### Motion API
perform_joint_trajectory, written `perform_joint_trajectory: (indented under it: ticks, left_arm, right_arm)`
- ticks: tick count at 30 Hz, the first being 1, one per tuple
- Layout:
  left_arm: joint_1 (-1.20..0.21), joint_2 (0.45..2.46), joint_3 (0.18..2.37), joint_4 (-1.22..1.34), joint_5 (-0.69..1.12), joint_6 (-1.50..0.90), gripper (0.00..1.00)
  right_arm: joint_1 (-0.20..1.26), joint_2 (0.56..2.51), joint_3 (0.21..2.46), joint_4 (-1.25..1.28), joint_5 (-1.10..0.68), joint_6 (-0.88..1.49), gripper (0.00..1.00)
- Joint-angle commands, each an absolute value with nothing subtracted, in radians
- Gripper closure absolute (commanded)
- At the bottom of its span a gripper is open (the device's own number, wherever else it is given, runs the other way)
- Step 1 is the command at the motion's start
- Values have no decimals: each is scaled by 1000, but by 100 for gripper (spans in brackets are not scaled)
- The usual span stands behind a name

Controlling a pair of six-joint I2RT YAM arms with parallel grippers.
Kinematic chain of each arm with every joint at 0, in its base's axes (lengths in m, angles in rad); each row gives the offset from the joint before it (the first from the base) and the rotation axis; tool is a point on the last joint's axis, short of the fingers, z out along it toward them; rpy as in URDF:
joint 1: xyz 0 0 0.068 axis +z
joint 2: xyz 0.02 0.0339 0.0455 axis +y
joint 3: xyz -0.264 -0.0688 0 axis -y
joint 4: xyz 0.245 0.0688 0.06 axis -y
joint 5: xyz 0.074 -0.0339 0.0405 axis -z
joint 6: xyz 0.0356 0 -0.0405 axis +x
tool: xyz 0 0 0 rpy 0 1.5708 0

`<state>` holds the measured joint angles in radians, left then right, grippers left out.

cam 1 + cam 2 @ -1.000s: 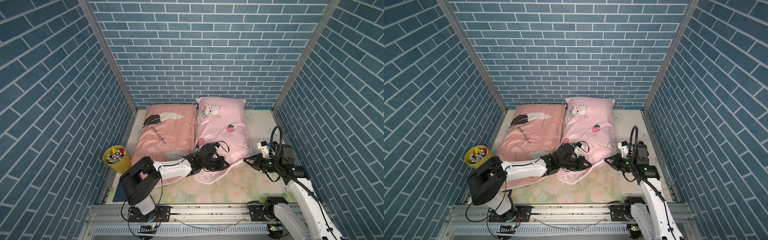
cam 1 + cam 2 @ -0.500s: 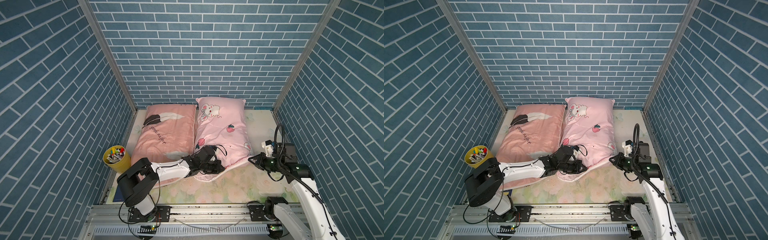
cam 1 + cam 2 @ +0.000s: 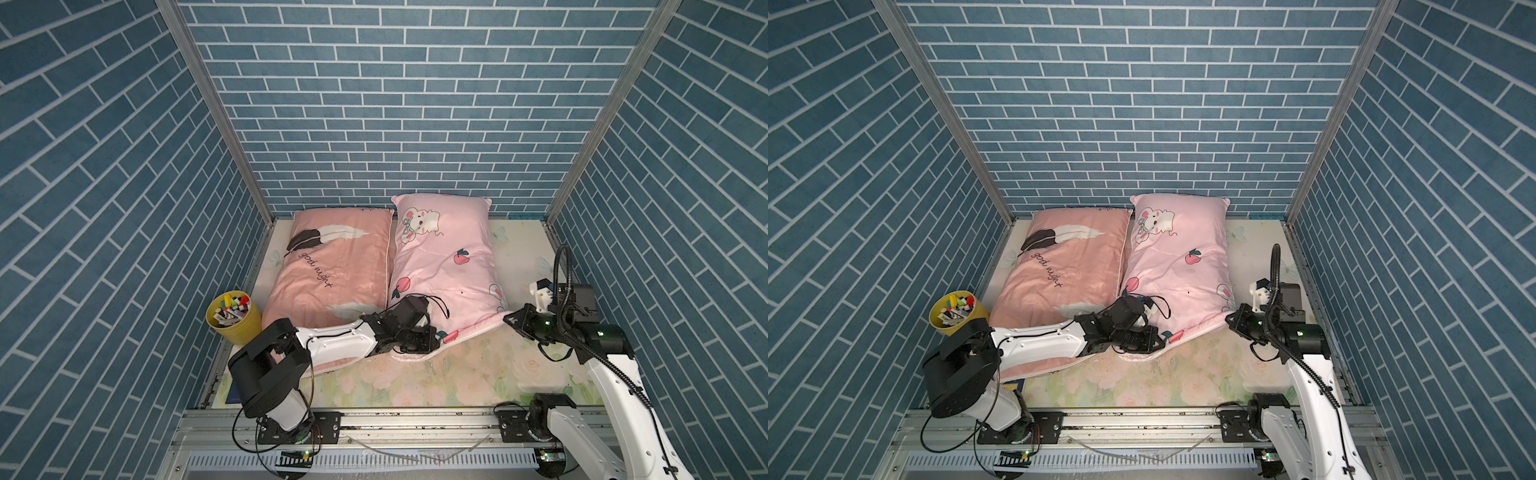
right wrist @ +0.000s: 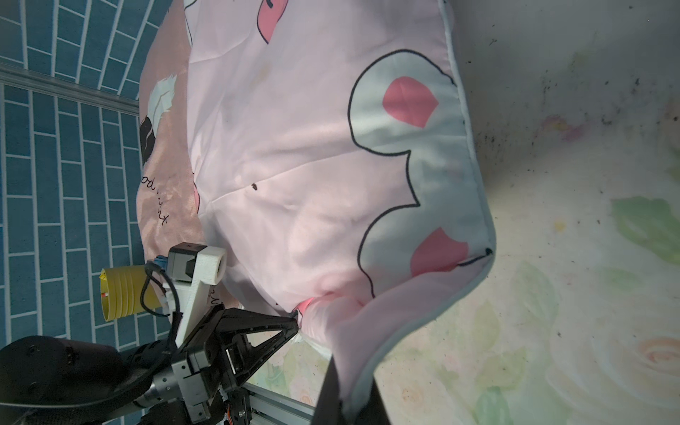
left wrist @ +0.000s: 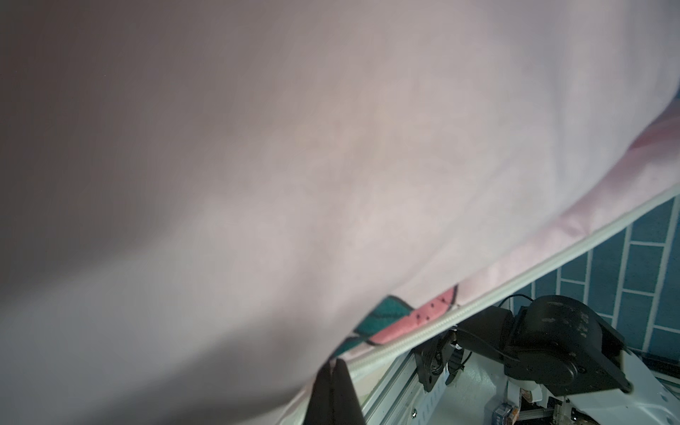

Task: Zip up pillowcases
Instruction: Zip the zipper on the pillowcase.

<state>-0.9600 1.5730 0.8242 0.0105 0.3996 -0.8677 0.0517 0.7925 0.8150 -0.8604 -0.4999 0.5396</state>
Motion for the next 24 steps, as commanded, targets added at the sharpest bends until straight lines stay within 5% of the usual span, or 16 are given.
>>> perform_joint_trajectory:
  ticks: [1, 24]
  left_arm:
    - [-954, 1549, 797, -83, 366, -830, 100]
    - [-904, 1460, 701, -190, 299, -781, 100]
  right_arm:
    - [51, 792, 879, -871, -446, 495, 100]
    - [49, 822, 921, -917, -333, 497, 100]
